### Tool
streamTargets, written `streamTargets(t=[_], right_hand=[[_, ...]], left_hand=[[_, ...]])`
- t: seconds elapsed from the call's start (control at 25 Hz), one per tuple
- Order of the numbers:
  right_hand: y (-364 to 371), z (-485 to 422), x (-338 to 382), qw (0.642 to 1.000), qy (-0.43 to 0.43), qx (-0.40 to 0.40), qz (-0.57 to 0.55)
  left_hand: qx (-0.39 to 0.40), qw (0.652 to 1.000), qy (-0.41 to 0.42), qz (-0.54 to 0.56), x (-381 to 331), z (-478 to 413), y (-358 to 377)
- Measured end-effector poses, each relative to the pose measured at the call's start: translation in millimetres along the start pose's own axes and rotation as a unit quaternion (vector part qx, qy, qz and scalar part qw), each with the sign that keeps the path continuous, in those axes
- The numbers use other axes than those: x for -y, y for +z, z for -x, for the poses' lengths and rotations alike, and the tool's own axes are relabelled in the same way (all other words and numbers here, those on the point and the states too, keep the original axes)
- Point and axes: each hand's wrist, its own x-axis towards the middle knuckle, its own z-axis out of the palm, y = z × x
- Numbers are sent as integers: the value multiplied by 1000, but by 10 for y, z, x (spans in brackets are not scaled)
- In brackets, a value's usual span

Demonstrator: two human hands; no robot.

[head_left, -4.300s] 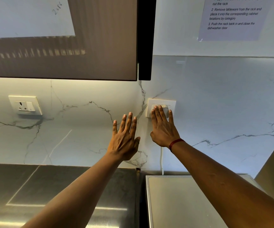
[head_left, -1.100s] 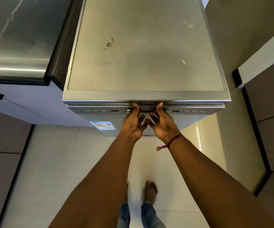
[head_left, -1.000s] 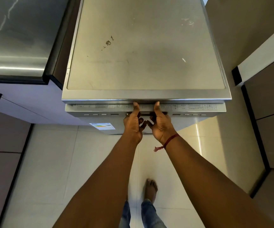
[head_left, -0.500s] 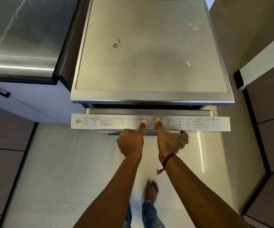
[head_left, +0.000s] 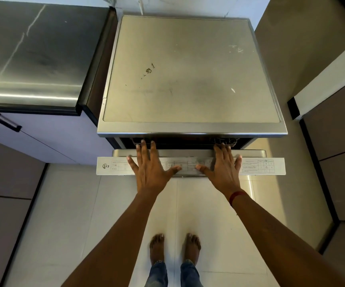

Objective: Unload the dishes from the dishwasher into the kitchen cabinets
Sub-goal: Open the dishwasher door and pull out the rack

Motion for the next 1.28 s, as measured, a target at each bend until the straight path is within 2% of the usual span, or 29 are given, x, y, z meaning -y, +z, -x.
streamTargets(t=[0.24,0.48,0.72,1.04,1.28], right_hand=[[13,299,-11,990,-21,100,97],[203,785,-137,966,-78,200,143],[604,1354,-346,966,-98,172,166],[1140,2024,-616,969,-105,150,167],[1523,2469,-867,956,-108,215,169]], left_hand=[[21,993,78,-87,142,334,108],[101,979,114,-137,295,771,320],[155,973,80,-149,525,1267,676],[149,974,63,-161,751,1944,1136],[196,965,61,-165,986,2318,1546]])
